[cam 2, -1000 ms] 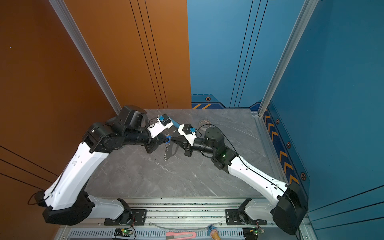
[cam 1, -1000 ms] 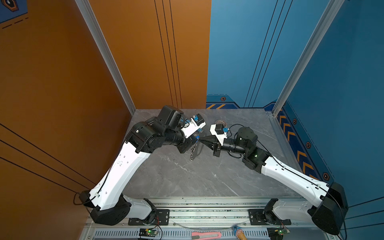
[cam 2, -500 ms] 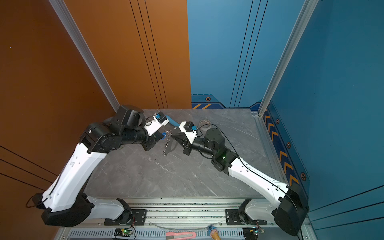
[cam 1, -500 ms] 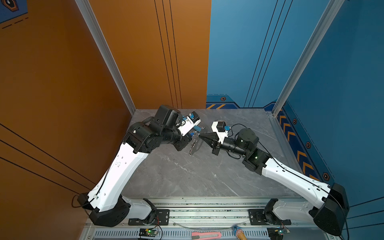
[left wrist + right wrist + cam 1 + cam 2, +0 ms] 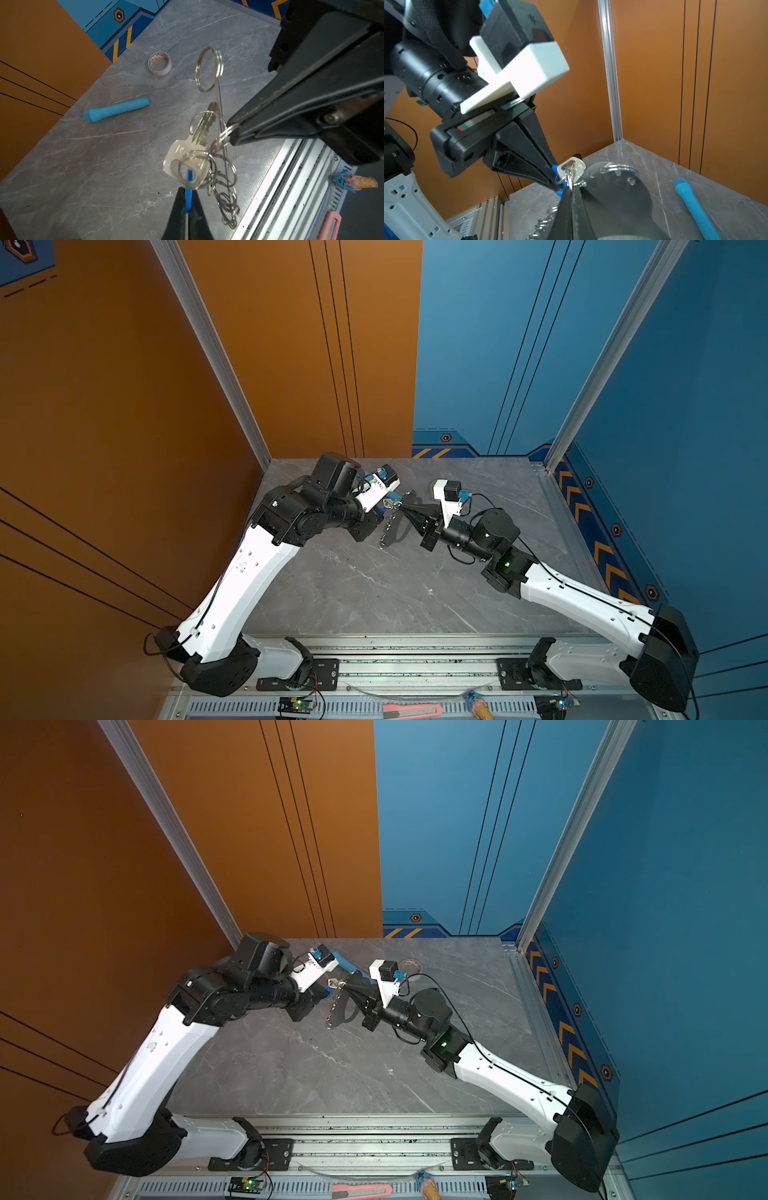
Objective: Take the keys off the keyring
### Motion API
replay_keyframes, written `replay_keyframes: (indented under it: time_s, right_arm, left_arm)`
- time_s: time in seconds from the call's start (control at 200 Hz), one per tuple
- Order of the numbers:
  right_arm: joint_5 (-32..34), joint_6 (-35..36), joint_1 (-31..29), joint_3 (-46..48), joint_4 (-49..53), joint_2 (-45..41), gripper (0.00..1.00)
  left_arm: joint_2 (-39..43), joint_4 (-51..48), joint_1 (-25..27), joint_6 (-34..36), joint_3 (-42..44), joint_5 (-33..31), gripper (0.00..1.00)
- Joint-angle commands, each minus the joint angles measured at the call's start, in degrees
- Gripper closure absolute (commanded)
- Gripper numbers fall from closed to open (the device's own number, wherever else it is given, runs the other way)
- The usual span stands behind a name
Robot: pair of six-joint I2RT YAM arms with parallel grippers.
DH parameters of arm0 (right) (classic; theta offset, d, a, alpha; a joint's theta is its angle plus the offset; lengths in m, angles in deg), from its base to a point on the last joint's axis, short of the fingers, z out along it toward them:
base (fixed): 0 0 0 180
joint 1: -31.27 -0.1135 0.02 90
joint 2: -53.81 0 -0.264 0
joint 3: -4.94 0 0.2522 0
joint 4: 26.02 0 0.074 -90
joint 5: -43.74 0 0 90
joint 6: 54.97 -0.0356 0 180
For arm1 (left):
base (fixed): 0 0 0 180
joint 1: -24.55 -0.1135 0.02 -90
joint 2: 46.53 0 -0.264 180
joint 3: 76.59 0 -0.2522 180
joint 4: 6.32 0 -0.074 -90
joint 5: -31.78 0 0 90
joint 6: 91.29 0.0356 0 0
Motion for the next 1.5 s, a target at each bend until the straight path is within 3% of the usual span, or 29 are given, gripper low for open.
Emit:
replay_keyframes:
  time_s: [0.0, 0.451, 0.951, 1.161, 1.367, 1.492]
  right_arm:
    - [4.8, -4.5, 0.3, -0.7, -10.9, -0.3, 1.0]
    - [6.2, -7.8, -1.8, -1.5, -15.5, 3.8, 1.0]
    - [3.7, -6.7, -2.1, 3.0, -11.6, 3.4, 1.0]
    - [-0.1, -5.4, -1.5, 4.8, -9.3, 2.0, 0.78]
    - [-2.6, -1.8, -1.1, 4.5, -4.1, 0.4, 0.71]
    - [-6.7, 4.6, 0.1, 2.4, 1.9, -0.4, 0.71]
  left_arm:
    - [0.6, -4.2, -1.5, -1.4, 2.1, -0.2, 1.0]
    - [-1.5, -4.0, 2.0, -2.0, 1.3, 10.4, 1.0]
    - [0.8, -4.0, 2.0, 0.3, -4.8, 2.9, 1.0]
    - [1.3, -4.0, 1.7, 1.1, -5.4, 2.7, 1.0]
    - [1.5, -4.2, 1.4, 1.8, -5.4, 3.2, 1.0]
    - [1.9, -4.2, 1.2, 2.6, -5.0, 3.2, 1.0]
